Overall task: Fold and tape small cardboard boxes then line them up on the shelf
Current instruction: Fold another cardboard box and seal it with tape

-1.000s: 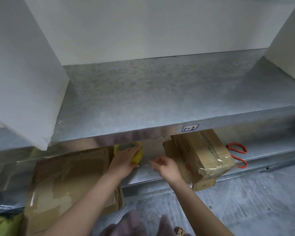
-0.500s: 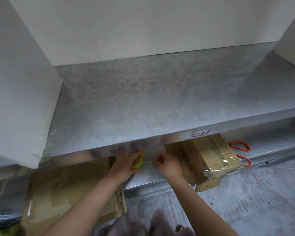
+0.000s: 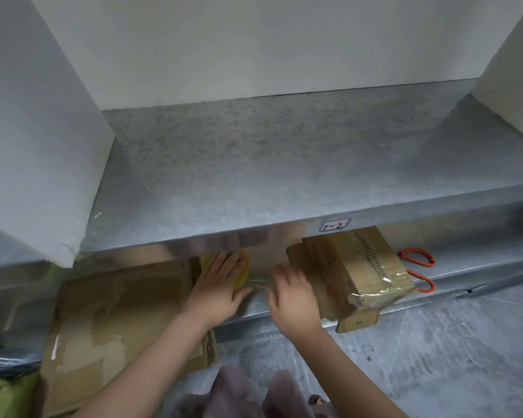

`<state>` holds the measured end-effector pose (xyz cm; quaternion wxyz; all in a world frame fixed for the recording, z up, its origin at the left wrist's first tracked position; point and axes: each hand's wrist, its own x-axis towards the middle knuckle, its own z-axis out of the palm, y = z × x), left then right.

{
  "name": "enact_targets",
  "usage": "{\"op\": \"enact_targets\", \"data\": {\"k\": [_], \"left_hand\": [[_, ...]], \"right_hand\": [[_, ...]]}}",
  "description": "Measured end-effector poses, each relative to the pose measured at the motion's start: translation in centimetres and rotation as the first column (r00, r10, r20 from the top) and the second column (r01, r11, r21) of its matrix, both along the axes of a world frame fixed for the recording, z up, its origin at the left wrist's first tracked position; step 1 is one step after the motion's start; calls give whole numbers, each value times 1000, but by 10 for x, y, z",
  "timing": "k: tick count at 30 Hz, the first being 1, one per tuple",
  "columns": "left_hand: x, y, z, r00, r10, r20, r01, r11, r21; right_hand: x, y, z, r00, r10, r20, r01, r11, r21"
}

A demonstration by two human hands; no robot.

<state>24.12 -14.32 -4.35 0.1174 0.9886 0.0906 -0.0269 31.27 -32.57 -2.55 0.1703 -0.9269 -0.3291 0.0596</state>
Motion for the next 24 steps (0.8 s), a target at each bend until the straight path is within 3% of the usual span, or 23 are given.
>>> {"op": "enact_targets", "data": {"k": [3,8,13,19,24], "left_hand": [[-5,-32,26,996,-13,94,14,1000,-9],[-4,-100,63,988,42,147,-49,998,41],[-1,-181,84,967,82,240,-102,992,75],[18,-257,83,952,204,229,-223,973,61],[27,-284,66,922,349,166,-353,936,-10]], "right_hand": [[-16,-25,27,974,63,217,-85,992,95],[-14,-78,68,943,117,312,-150,985,81],[15,-148,86,958,163,237,-176,984,34],[67,-221,75,940,196,280,-214,976,33],[104,-247,61,970,220,100,-214,975,-64]]}}
